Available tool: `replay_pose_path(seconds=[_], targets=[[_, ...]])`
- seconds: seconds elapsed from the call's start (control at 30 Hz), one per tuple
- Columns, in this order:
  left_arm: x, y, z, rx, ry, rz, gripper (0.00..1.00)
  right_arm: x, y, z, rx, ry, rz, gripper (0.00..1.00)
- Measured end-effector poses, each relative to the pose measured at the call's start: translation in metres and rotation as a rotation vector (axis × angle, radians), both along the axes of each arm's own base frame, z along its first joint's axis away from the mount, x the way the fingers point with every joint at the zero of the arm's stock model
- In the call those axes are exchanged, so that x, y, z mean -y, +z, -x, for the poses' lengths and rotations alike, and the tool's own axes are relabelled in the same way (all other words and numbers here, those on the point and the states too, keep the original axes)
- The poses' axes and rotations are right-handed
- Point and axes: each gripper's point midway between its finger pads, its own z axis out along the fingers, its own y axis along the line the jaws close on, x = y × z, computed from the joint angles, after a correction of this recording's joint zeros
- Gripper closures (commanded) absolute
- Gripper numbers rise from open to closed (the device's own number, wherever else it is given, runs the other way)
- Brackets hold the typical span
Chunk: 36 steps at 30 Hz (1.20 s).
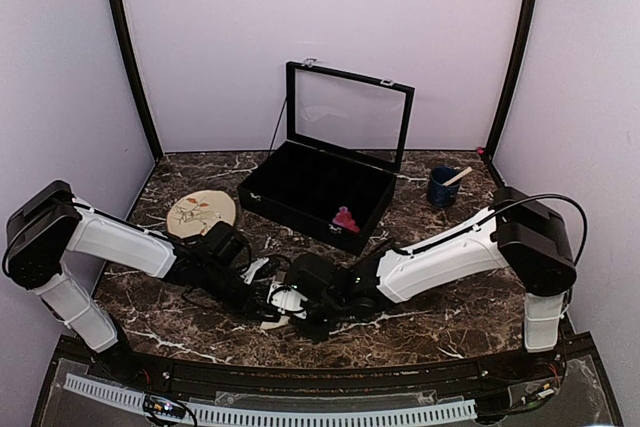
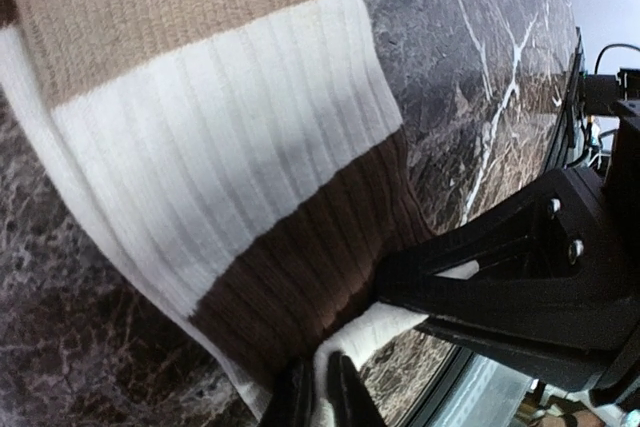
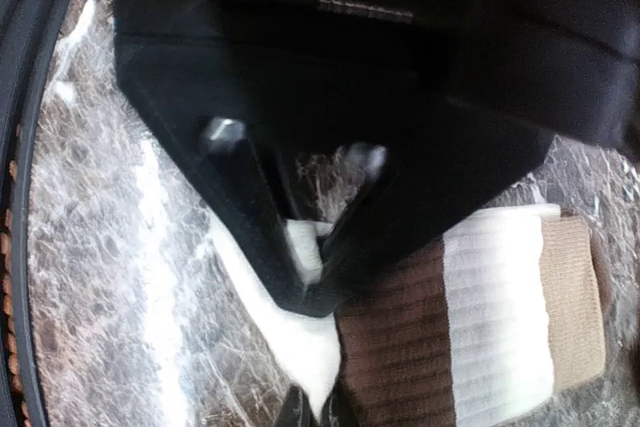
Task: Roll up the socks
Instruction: Roll the sock at the center of the board.
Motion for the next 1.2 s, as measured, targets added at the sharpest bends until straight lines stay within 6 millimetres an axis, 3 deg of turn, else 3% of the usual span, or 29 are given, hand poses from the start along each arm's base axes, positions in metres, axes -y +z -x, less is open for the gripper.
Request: replay_pose_path(seconds=[0.13,0.23,0.63,0.9,1.03,1.2], targets=[[0.001,0.006,-0.001,-0.006,0.022,0.014,0.59,0.001,0.001,0.002,-0.082,-0.003,-0.019,1.0],[-0.001,0.009,-0.004,0.009,0.049,0.015,0.54,0.002,0.002,0.006,-0.159,0.001,-0.035,1.0],[-0.02,0.01,-0.012,0.088,0.16,-0.015,0.52,0.014,0.003,0.008,-0.417,-0.043,-0.029,1.0],[-0.044,0.012,-0.014,0.169,0.25,-0.042,0.5,0.014,0.003,0.008,-0.528,-0.068,-0.011,1.0],[-0.049,0.023,-0.019,0.233,0.276,-0.027,0.5,0.014,0.004,0.007,-0.573,-0.075,-0.007,1.0],[-0.039,0.045,-0.016,0.356,0.231,0.013,0.5,0.014,0.004,0.007,-0.624,-0.083,0.011,1.0]])
